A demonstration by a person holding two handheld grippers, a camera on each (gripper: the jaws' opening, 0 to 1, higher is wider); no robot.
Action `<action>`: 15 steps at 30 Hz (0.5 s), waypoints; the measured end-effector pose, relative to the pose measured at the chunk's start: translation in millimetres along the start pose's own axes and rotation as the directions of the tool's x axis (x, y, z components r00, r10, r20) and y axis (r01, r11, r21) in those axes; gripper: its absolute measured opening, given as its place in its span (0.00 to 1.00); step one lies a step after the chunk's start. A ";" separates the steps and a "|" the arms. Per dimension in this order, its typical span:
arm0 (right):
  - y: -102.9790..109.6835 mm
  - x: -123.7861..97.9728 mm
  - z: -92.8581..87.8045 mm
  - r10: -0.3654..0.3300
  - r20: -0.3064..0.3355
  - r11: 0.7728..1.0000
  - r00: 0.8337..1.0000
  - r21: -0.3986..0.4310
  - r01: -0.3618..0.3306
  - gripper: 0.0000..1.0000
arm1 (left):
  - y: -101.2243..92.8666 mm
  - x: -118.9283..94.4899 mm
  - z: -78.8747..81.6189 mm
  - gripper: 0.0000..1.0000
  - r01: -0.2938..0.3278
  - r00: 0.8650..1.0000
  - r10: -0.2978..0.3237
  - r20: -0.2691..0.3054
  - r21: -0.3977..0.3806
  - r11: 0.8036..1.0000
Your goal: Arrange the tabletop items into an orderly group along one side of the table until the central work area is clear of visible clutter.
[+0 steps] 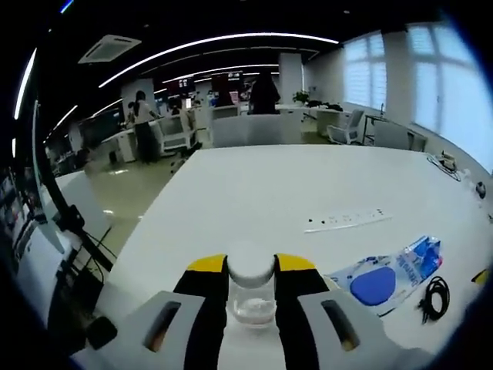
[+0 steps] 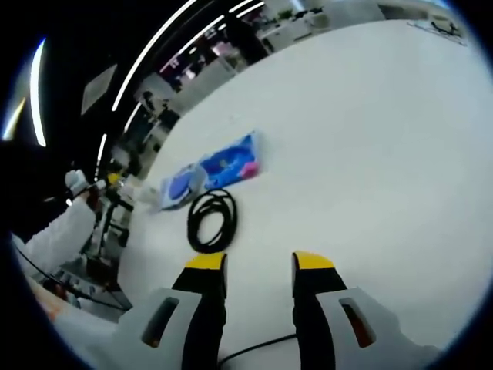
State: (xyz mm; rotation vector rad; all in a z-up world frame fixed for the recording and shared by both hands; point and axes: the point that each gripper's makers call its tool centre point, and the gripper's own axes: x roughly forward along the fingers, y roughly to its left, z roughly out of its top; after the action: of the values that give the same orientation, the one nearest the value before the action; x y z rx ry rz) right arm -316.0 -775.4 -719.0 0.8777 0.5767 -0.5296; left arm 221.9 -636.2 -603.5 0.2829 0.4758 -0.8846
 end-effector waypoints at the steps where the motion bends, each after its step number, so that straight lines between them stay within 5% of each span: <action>1: -0.5 -0.4 0.1 -0.001 0.001 1.000 1.000 0.002 0.001 0.31 | 0.0 1.2 -2.2 0.21 0.000 1.000 0.000 -0.006 0.001 1.000; 15: 5.6 1.9 -0.8 0.012 -0.007 1.000 1.000 -0.018 -0.013 0.32 | -5.1 3.6 -11.8 0.21 0.015 1.000 -0.015 -0.012 0.005 1.000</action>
State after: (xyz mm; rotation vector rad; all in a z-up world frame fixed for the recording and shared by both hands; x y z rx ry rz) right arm -311.2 -772.1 -717.6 0.8658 0.5813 -0.5094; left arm 216.5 -636.7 -615.6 0.2899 0.4868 -0.8990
